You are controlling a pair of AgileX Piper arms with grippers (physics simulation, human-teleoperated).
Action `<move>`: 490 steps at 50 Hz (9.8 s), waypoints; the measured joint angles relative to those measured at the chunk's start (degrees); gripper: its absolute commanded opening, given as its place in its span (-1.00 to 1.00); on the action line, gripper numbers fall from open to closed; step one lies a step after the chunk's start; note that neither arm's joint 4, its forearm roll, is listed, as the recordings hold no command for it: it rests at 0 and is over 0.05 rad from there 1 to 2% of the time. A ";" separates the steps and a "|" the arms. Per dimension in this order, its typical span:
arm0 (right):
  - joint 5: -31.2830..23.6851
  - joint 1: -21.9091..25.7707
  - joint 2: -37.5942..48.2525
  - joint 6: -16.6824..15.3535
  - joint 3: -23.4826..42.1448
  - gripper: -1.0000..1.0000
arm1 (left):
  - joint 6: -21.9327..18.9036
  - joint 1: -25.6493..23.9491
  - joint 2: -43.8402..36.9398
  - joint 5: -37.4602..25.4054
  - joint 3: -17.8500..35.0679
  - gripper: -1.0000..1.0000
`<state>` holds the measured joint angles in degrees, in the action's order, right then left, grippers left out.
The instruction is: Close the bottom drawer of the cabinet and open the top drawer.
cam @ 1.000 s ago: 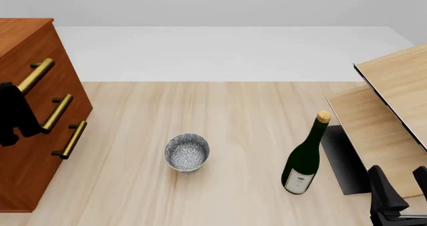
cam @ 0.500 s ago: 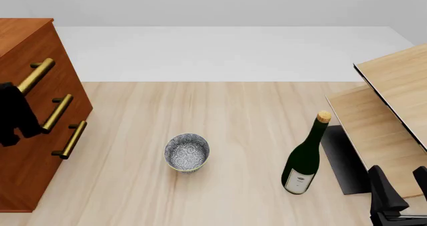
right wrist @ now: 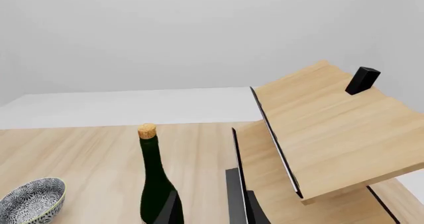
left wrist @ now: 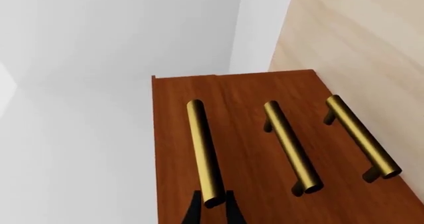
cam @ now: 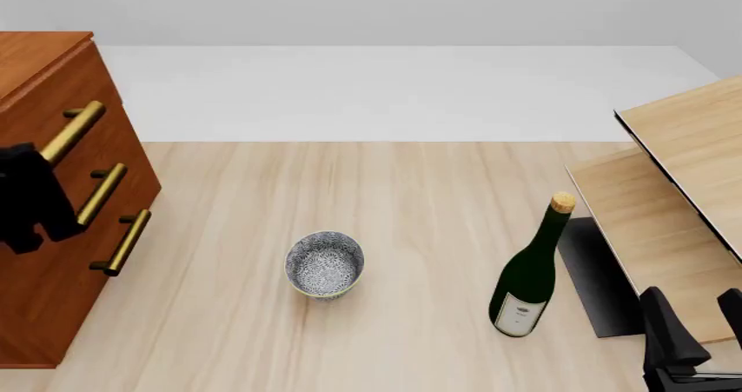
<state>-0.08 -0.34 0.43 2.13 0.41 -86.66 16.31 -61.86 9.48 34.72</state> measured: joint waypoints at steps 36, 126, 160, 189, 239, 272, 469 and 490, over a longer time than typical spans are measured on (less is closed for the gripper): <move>0.03 -0.11 0.12 0.28 0.08 1.00 | -1.49 -3.43 1.10 0.64 -0.81 -1.00; 0.34 -0.31 0.62 0.88 0.27 1.00 | -0.78 -15.83 -1.98 -0.50 2.20 1.00; 0.32 -0.31 0.58 0.91 0.28 1.00 | 0.34 -17.04 -3.61 -0.76 3.19 1.00; 0.46 -0.40 0.69 1.41 0.29 1.00 | 1.65 -17.94 2.80 -4.61 0.20 1.00; 1.80 -1.18 2.41 3.17 0.35 1.00 | 25.62 -23.72 5.46 -35.25 26.93 1.00; 1.57 -0.86 2.29 3.07 0.31 1.00 | 58.32 -20.05 -7.53 -59.59 53.77 1.00; 0.92 -0.81 1.64 2.73 0.38 1.00 | 98.64 -28.35 -12.31 -47.89 35.53 1.00; 0.87 -1.05 1.63 3.02 0.40 1.00 | 102.66 -33.52 -14.02 -46.11 35.98 1.00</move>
<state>0.78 -1.39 2.06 5.15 0.81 16.01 -17.21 -75.88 -36.63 70.69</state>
